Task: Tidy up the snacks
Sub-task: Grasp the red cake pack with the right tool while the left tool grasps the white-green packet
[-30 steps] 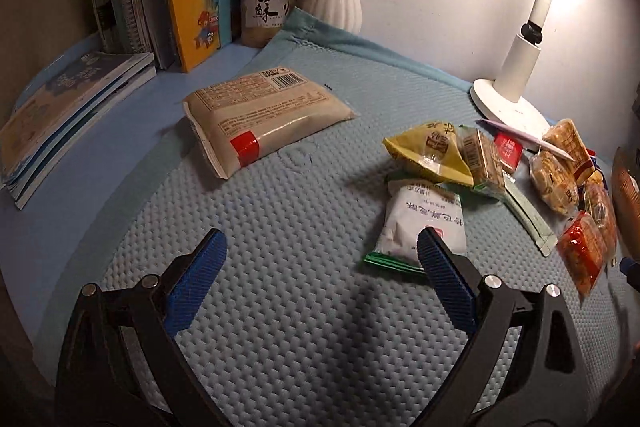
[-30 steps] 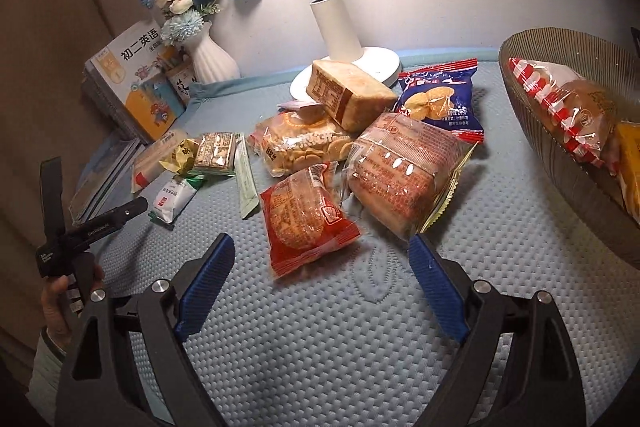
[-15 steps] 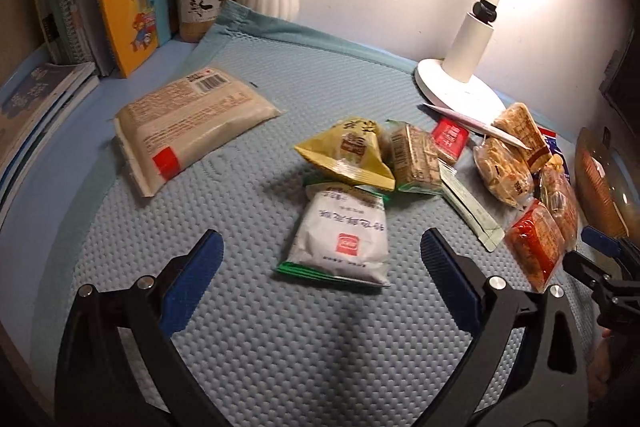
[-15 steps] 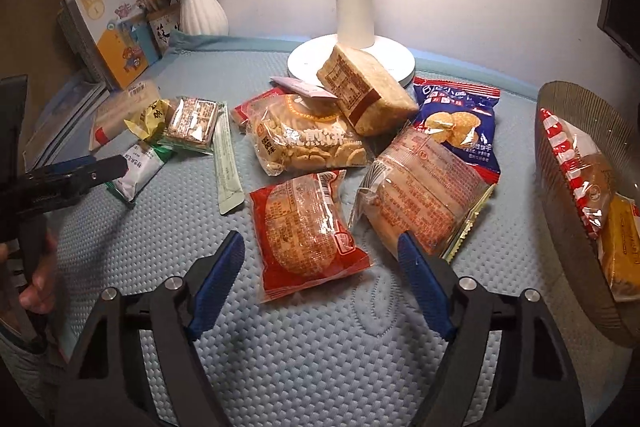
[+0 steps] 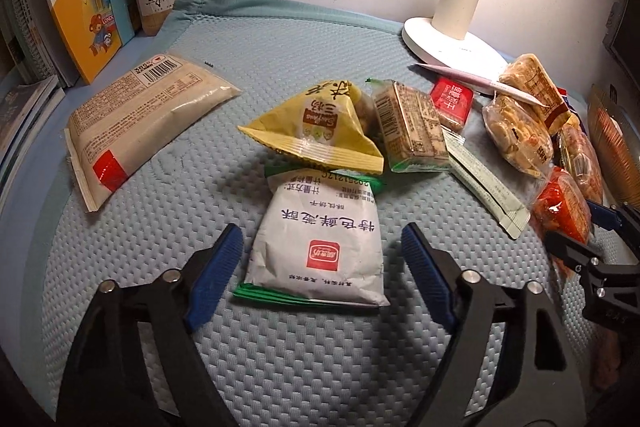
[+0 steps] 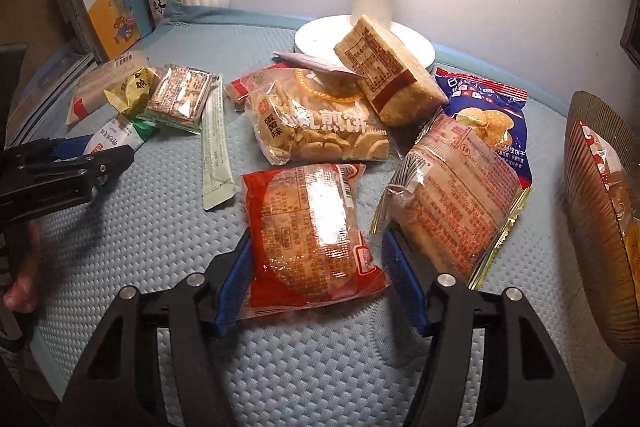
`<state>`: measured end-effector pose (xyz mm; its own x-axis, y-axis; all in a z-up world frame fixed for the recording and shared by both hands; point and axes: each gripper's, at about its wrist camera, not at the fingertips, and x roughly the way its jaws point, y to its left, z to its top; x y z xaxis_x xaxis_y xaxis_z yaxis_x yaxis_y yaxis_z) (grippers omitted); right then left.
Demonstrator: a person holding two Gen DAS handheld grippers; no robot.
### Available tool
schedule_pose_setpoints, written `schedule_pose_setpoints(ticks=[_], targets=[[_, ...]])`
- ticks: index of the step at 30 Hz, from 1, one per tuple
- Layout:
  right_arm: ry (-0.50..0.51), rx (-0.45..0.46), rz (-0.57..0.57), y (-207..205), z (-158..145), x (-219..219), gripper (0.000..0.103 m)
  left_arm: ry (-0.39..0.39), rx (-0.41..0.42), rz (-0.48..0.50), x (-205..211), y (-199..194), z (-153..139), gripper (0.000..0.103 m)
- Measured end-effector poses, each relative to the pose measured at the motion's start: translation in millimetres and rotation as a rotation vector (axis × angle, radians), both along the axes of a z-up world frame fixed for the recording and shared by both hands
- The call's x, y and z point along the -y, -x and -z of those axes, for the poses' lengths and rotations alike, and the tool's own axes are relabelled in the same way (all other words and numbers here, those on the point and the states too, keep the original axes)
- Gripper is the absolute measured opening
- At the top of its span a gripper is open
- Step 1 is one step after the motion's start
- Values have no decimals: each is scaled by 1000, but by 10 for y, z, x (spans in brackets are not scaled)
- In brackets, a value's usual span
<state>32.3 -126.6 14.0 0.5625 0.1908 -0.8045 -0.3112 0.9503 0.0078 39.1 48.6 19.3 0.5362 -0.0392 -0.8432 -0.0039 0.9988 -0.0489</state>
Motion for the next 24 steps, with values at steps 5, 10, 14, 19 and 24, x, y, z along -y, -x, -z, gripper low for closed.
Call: schedule_pose_setpoints(ticks=[5, 10, 14, 19, 24], targets=[[-19, -4, -14, 275, -68, 54, 46, -31, 32, -1, -26, 112, -73, 50], [-64, -29, 8, 656, -85, 284, 46, 23, 41, 108, 31, 461, -191, 50], [-59, -34, 37, 912, -121, 481, 46, 92, 39, 200, 337, 738, -212, 50], [-8, -25, 70, 1170, -101, 631, 53, 94, 45, 293, 676, 930, -243, 50], [-39, -58, 79, 1246, -54, 765, 69, 92, 41, 333, 852, 1004, -233, 50]])
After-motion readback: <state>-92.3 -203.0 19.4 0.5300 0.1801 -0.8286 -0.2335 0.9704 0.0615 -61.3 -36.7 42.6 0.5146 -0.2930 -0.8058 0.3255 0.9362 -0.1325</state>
